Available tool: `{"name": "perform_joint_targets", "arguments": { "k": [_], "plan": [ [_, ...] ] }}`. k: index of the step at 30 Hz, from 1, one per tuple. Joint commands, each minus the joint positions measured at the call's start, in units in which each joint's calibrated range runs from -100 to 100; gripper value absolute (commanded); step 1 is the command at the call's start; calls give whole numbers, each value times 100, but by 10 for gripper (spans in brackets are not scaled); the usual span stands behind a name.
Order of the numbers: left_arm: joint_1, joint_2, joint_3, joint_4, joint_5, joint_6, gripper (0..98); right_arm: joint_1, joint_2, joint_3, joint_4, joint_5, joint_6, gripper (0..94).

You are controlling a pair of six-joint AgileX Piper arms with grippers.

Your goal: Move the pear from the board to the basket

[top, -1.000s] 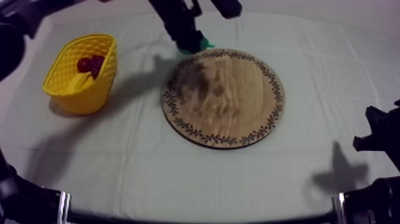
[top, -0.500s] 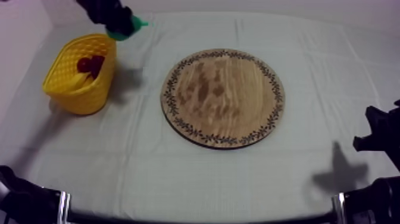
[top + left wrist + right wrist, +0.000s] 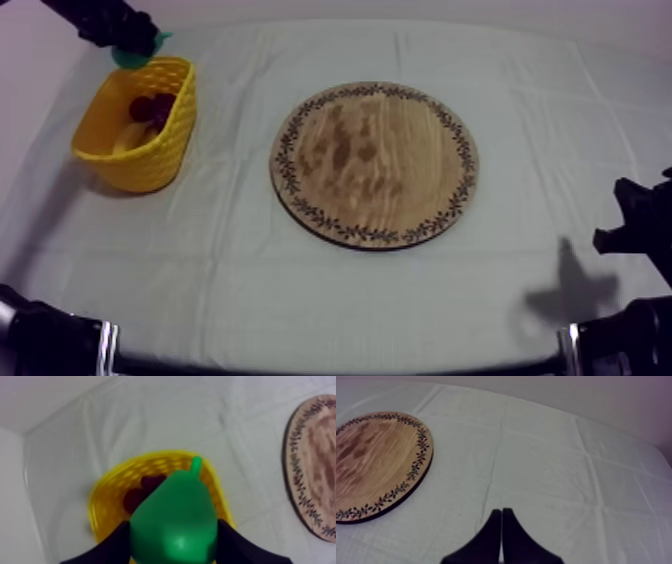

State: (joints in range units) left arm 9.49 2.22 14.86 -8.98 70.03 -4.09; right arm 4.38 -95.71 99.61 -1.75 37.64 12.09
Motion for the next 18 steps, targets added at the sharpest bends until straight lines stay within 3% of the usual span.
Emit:
{"name": "perform_joint_targets", "arguments": {
  "k": [1, 18],
  "plan": [
    [-154, 121, 112, 6, -149, -2, 389, -1, -5, 5, 2, 2, 2, 3],
    [-456, 1401, 188, 165, -296, 117, 374, -1, -5, 5, 2, 2, 0, 3]
  ]
}}
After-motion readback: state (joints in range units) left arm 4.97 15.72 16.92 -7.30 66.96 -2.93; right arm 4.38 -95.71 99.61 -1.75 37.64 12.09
